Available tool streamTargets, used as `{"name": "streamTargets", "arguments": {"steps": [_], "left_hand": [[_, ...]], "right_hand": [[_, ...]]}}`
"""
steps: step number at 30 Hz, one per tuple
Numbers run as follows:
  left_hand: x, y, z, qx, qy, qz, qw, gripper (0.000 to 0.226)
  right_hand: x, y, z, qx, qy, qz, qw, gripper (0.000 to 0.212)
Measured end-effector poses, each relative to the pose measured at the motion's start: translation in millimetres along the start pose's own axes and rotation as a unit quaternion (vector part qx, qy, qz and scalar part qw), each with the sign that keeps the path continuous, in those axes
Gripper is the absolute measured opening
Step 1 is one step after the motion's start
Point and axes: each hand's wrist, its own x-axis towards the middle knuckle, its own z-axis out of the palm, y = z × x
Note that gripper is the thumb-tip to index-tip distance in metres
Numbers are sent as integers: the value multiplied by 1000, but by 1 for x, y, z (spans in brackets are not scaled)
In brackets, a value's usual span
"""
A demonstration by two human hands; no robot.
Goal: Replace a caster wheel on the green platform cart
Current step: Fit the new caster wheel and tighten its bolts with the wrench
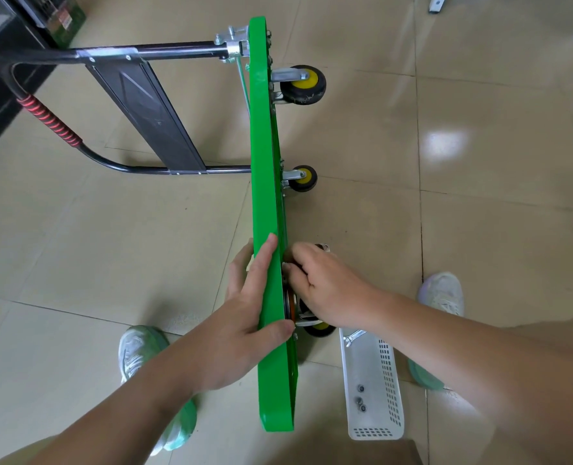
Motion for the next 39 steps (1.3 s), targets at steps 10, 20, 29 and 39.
{"name": "streamTargets", "arguments": {"steps": [10, 20, 29, 39], "left_hand": [[-1, 2, 5, 1, 22, 9, 1000, 101], [-3, -1, 13, -45, 49, 8, 998, 99], [-3, -1, 12, -21, 42, 8, 999, 99], [-3, 0, 15, -27, 55, 7, 998, 98]], "right_hand": [[4, -4, -3, 89, -4, 31, 996, 29], [-8, 3, 0, 33, 50, -35, 998, 10], [1, 7, 0, 27, 13, -41, 999, 20], [1, 7, 3, 47, 20, -16, 999, 20]]}}
